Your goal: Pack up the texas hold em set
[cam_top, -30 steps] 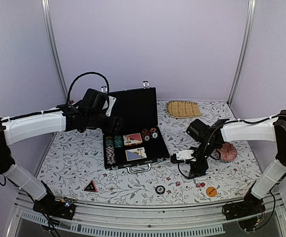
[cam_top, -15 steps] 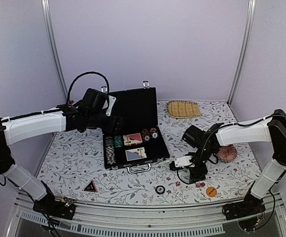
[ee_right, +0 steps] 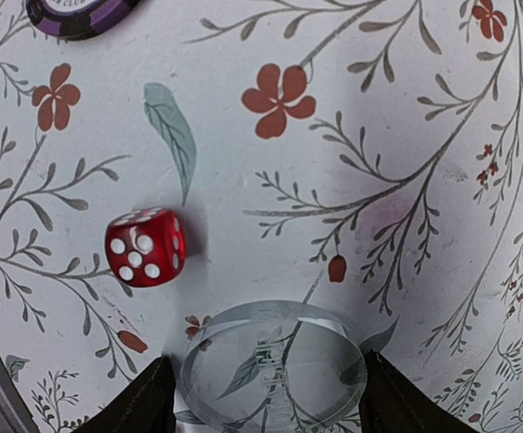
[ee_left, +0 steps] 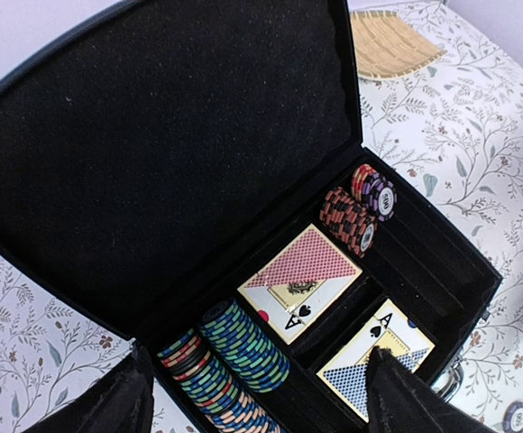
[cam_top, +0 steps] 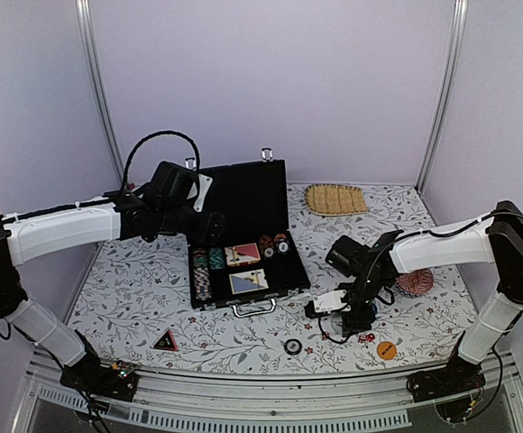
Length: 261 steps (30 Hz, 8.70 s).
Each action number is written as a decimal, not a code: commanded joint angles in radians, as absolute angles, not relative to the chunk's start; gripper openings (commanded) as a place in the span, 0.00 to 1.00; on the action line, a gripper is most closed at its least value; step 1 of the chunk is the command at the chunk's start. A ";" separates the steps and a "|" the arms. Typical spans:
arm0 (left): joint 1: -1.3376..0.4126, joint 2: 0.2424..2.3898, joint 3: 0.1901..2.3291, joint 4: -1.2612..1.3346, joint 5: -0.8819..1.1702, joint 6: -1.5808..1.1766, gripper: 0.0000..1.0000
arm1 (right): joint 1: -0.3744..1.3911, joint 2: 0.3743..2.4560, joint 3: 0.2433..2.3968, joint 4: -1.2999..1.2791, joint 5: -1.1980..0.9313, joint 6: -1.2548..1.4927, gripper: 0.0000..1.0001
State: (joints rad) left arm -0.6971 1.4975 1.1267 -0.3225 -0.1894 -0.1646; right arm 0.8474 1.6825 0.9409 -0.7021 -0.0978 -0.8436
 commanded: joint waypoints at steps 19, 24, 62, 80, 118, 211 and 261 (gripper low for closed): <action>-0.683 1.475 1.136 -0.313 -0.189 -0.155 0.81 | 0.863 1.698 1.035 -0.778 -0.032 -0.811 0.55; -0.683 1.445 1.144 -0.330 -0.210 -0.164 0.82 | 0.863 1.708 1.156 -0.784 -0.028 -0.808 0.55; -0.661 1.046 0.973 -0.388 -0.324 -0.431 0.81 | 0.876 2.387 2.086 -0.536 -0.080 -0.692 0.58; -0.660 1.020 0.944 -0.387 -0.329 -0.435 0.81 | 0.881 2.519 2.149 -0.503 -0.111 -0.684 0.62; -0.604 1.342 1.038 -0.846 -0.105 -0.566 0.79 | 0.606 1.683 1.326 -0.461 -0.411 -0.585 0.81; -0.965 1.626 0.882 -0.858 0.039 -0.626 0.84 | 0.412 1.491 0.962 -0.394 -0.572 -0.644 0.82; -0.960 1.655 0.851 -0.766 0.014 -0.636 0.65 | 0.429 1.529 0.972 -0.422 -0.577 -0.658 0.82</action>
State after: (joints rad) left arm -0.9684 1.6485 0.8967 -0.8532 0.0223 -0.6403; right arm 0.4210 1.5127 0.9451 -0.4042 -0.5606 -0.6483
